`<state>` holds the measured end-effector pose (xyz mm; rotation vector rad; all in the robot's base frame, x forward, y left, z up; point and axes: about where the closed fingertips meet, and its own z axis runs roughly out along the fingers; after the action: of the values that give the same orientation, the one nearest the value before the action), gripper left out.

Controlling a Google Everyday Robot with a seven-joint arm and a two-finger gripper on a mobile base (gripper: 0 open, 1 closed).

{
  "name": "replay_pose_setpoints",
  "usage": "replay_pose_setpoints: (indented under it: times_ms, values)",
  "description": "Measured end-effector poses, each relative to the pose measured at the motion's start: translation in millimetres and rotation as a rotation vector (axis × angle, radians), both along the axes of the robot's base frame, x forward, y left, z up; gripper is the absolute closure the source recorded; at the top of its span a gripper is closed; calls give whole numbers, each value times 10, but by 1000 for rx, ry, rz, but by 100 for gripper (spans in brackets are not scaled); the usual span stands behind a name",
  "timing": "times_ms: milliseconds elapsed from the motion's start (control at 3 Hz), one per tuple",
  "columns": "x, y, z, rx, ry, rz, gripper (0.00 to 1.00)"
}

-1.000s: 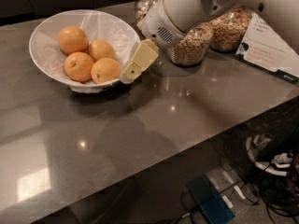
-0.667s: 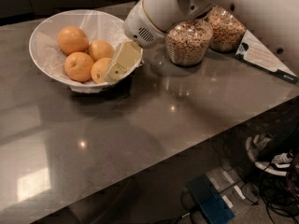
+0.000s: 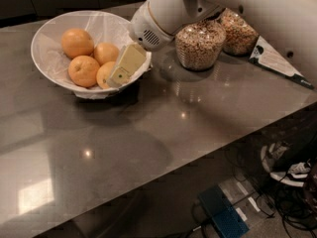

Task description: Pick orange from white bowl

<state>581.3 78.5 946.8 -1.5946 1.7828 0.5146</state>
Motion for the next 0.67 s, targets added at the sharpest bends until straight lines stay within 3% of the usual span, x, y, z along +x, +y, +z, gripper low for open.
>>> replay_pose_setpoints:
  times_ms: [667]
  values:
    - [142, 92, -4, 35, 3, -54, 0]
